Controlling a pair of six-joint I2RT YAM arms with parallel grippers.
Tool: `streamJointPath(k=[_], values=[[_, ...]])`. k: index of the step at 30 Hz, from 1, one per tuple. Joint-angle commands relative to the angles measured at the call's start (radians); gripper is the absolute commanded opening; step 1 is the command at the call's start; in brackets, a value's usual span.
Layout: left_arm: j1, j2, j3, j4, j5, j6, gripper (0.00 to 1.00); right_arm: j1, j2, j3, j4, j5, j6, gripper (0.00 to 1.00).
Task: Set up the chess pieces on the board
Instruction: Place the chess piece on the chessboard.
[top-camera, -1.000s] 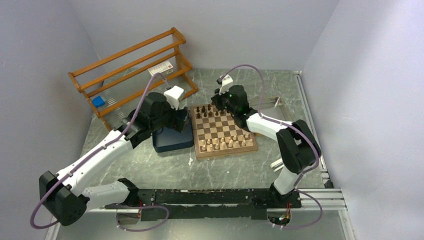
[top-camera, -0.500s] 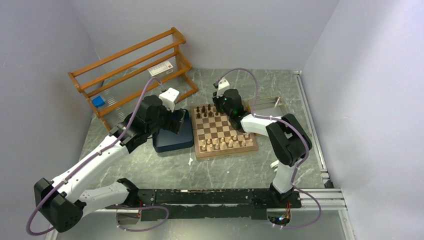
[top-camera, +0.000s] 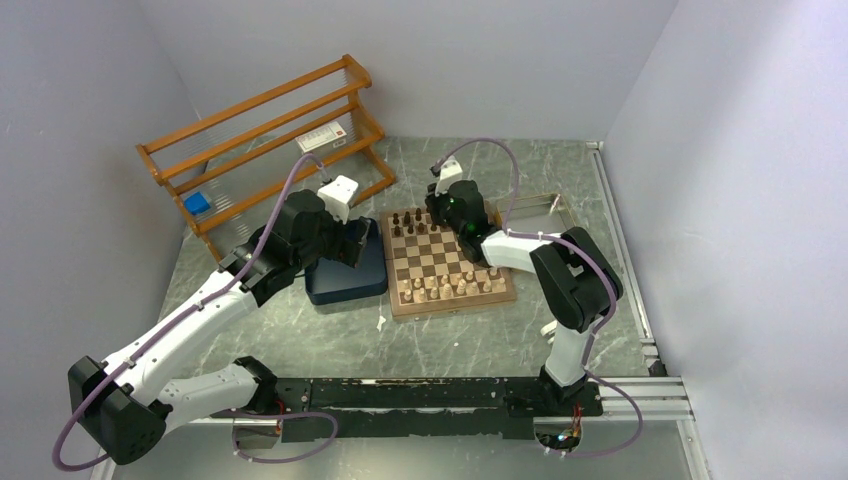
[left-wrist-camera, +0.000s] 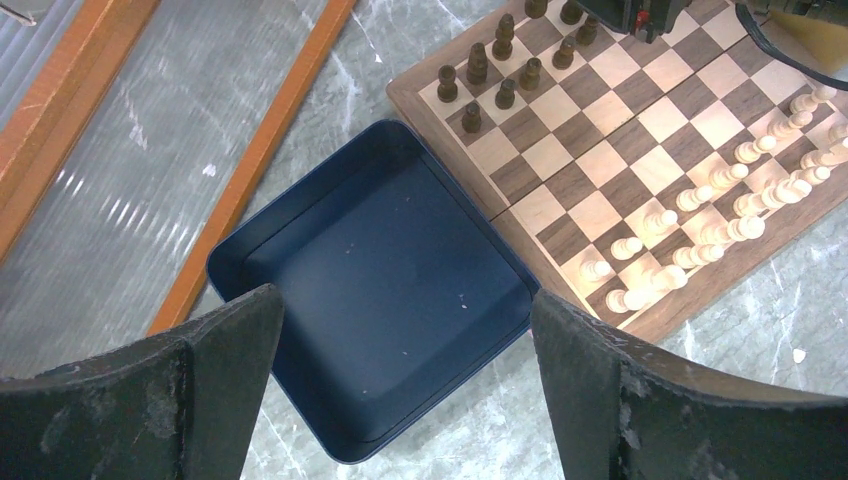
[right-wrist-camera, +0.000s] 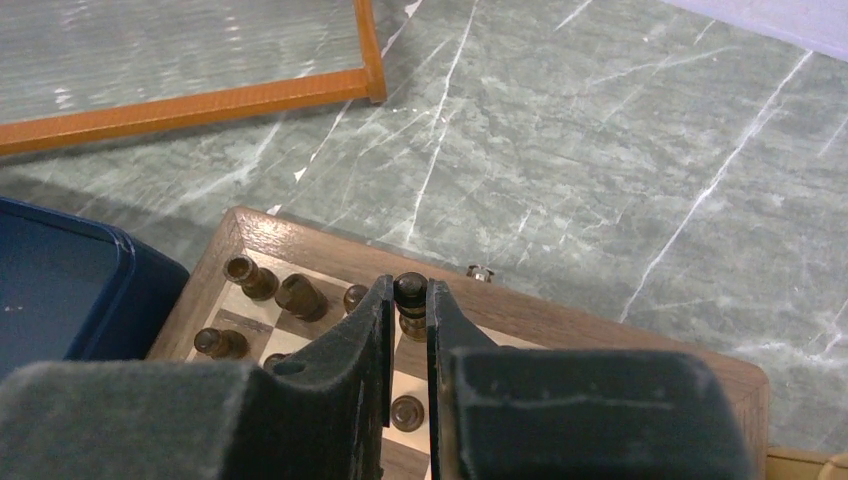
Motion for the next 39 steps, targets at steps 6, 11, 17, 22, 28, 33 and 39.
streamJointPath(k=[6,11,17,22,28,33,39], values=[[0.000,-0.005,0.005,0.011,-0.016,0.013,0.98,0.005,0.015,-0.043,0.041,0.038,0.014,0.00],[0.000,-0.003,0.005,0.010,-0.016,0.013,0.98,0.006,0.026,-0.050,0.052,0.026,0.031,0.00],[0.000,-0.002,0.005,0.010,-0.017,0.013,0.98,0.005,0.038,-0.046,0.055,0.025,0.031,0.00],[0.000,-0.004,0.004,0.010,-0.017,0.013,0.98,0.005,0.050,-0.040,0.057,0.022,0.030,0.00],[0.000,-0.004,0.002,0.010,-0.016,0.013,0.98,0.005,0.050,-0.049,0.056,0.028,0.030,0.00],[0.000,-0.002,0.005,0.010,-0.016,0.013,0.98,0.008,0.038,-0.053,0.045,0.031,0.029,0.00],[0.000,-0.001,0.005,0.010,-0.016,0.013,0.98,0.008,0.046,-0.063,0.067,0.039,0.032,0.05]])
